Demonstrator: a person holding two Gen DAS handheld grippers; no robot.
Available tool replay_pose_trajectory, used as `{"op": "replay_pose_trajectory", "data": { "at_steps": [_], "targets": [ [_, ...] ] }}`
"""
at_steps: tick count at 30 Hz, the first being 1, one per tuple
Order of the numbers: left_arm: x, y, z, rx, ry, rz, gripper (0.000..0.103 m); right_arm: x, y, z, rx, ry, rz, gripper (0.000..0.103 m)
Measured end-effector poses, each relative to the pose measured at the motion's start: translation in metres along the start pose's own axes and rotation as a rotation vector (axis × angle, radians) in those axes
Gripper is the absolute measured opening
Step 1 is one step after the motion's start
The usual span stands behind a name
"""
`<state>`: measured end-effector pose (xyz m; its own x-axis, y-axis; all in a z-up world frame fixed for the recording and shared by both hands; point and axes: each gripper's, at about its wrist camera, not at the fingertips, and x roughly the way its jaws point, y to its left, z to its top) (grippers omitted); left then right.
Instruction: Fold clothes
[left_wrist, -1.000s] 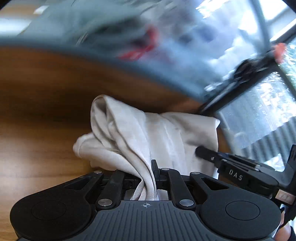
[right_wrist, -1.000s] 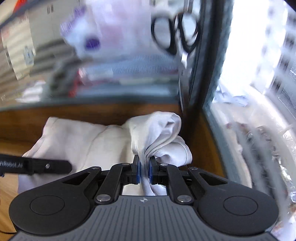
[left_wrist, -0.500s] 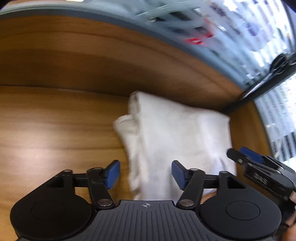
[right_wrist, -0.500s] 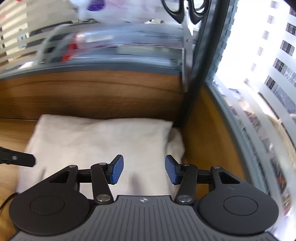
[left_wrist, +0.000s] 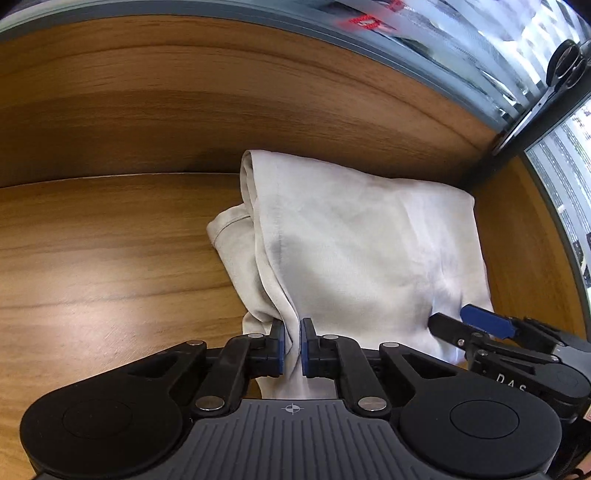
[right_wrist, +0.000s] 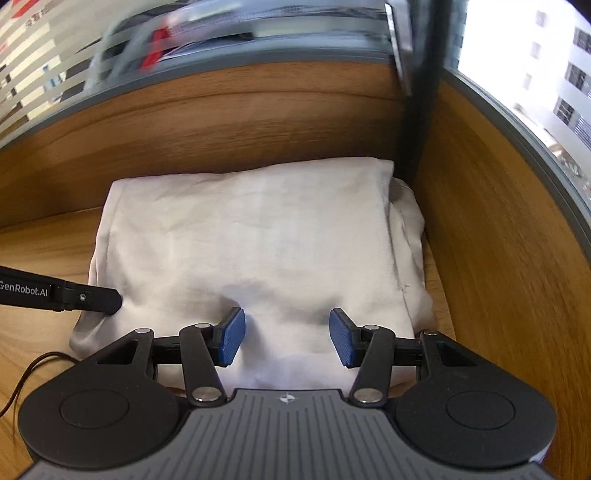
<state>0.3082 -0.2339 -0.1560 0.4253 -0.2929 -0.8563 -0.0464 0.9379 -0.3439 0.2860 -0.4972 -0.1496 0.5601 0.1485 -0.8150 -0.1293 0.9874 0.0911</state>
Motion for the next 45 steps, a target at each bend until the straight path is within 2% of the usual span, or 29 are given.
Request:
{"op": "replay_pose_trajectory", "data": {
  "at_steps": [8,14,15,17,19,23,25,28,31,37,43,45],
  "targets": [
    [0.011,-0.009,0.005,0.018,-0.007,-0.014,0.011,0.008,-0.009,0.006,0.001,-0.015,-0.026,0.056],
    [0.013,-0.011,0.014,-0.021,-0.032,-0.036,0.014,0.012,-0.012,0.017,0.008,-0.025,-0.039,0.056],
    [0.01,-0.011,0.015,-0.027,-0.037,-0.042,0.016,0.011,-0.011,0.019,0.009,-0.026,-0.039,0.056],
    [0.002,-0.011,0.014,-0.026,-0.048,-0.048,0.037,0.007,-0.009,0.021,0.009,-0.032,-0.042,0.056],
    [-0.009,-0.01,0.012,-0.015,-0.06,-0.052,0.048,-0.001,-0.005,0.022,0.014,-0.039,-0.04,0.056],
    [-0.036,-0.008,0.007,-0.009,-0.083,-0.059,0.066,-0.02,0.005,0.02,0.022,-0.056,-0.044,0.056],
    [-0.05,-0.008,0.004,-0.005,-0.099,-0.053,0.071,-0.033,0.012,0.016,0.023,-0.062,-0.053,0.059],
    [-0.076,-0.007,-0.01,0.026,-0.118,-0.037,0.084,-0.054,0.022,0.011,0.031,-0.074,-0.062,0.067],
    [-0.101,-0.006,-0.023,0.058,-0.137,-0.02,0.093,-0.078,0.029,0.004,0.044,-0.094,-0.064,0.074],
    [-0.153,-0.005,-0.049,0.121,-0.175,0.014,0.097,-0.13,0.057,-0.025,0.08,-0.13,-0.075,0.091],
    [-0.204,0.008,-0.091,0.272,-0.184,0.047,0.1,-0.181,0.103,-0.061,0.127,-0.178,-0.125,0.102],
    [-0.22,0.015,-0.105,0.328,-0.19,0.056,0.101,-0.198,0.121,-0.075,0.142,-0.192,-0.147,0.102]
  ]
}}
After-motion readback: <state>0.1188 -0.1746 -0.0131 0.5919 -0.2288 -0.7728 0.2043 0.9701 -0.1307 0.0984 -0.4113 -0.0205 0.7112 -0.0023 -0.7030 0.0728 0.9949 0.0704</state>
